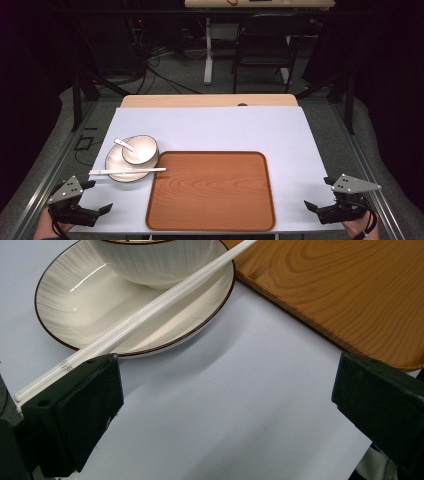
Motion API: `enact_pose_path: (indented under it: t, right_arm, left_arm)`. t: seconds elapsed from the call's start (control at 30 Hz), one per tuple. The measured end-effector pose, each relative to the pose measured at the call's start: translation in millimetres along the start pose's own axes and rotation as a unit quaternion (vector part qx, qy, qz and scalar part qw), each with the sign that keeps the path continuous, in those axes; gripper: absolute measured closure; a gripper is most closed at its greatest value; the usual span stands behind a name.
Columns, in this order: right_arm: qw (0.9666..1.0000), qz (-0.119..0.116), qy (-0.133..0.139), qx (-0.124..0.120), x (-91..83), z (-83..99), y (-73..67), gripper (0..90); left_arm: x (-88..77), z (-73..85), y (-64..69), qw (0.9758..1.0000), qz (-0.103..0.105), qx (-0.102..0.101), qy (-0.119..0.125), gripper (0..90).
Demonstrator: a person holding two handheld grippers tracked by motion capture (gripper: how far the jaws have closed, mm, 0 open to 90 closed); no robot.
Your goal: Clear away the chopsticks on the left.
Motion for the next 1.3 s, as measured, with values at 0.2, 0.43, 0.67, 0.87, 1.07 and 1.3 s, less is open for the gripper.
enact_pose_path:
  t: [0.2,0.43,0.67,0.87,1.07,1.3]
  right_arm:
    - [1.0,0.001,0.0,-0.002,0.3,-0.3,-0.7,0.0]
    - [1.0,0.002,-0.002,-0.001,1.3,-0.7,-0.8,0.0]
    - [1.0,0.004,-0.004,-0.006,1.5,-3.5,-3.1,0.0]
    - [1.0,0.003,-0.003,-0.005,2.2,-4.0,-2.6,0.0]
    - [0.9999,-0.001,-0.007,-0.01,4.9,-2.9,-4.0,0.0]
    - [0.9999,-0.001,-0.01,-0.011,6.2,-2.7,-5.5,0.7]
  left_arm:
    - [0.3,-0.3,0.2,1.0,-0.003,0.001,-0.004,0.1]
    - [0.1,-0.5,-0.5,1.0,-0.006,0.002,-0.004,0.2]
    - [-1.8,-1.4,-0.1,0.9998,-0.012,0.004,-0.015,0.4]
    - [-3.2,-11.1,0.5,0.9992,-0.017,0.019,-0.032,0.2]
    - [-1.2,-24.1,0.4,0.9977,-0.024,0.038,-0.05,1.6]
    - [4.4,-36.1,-3.6,0.9956,-0.017,0.063,-0.066,0.0]
Point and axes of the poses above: each handheld gripper's, and its own axes: x roughly forward along the jaws, z roughly out of its underside, y roughly to its right, the point moved 7 cm from there along x, roughly forward along the jaws, and after that the axes turned 10 degrees about -y, right-handed, at the moved point
